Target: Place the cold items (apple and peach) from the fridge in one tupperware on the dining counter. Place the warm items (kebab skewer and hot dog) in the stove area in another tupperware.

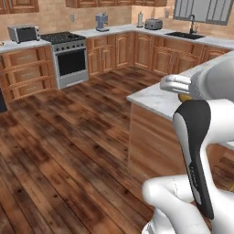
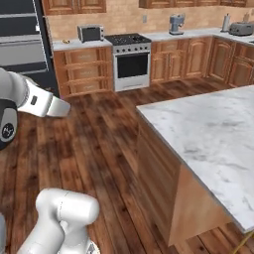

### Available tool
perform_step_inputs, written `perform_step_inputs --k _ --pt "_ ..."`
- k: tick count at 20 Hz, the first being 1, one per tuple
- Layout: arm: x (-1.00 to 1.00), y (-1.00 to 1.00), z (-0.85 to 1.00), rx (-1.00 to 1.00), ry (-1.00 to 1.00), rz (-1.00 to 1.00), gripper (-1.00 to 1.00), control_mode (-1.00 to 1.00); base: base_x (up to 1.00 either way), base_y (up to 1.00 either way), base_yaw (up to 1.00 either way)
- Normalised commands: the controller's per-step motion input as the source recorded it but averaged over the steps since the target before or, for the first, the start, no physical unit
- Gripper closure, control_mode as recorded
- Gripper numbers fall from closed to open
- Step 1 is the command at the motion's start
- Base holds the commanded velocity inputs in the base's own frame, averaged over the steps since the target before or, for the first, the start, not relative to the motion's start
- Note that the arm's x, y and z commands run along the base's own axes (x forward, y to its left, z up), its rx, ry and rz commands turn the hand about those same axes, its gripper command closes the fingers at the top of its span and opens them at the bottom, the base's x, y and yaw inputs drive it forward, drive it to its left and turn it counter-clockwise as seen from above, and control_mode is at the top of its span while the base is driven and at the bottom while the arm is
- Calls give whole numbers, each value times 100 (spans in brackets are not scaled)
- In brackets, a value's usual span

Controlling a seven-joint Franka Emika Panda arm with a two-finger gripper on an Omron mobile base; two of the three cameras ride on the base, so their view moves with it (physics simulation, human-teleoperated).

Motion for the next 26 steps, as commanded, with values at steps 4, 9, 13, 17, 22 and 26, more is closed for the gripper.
perform_step_inputs --k 4,9,13,17,22,26 --pt "0 0 0 0 0 0 100 100 -30 -100 -17" --pt "0 0 0 0 0 0 100 100 -30 -100 -15" --pt "0 0 0 0 0 0 100 100 -26 -100 -12" --pt "0 0 0 0 0 0 100 100 -18 -100 -11" --pt "0 0 0 0 0 0 100 100 -4 -100 -9" --pt "0 0 0 0 0 0 100 100 9 -100 -4"
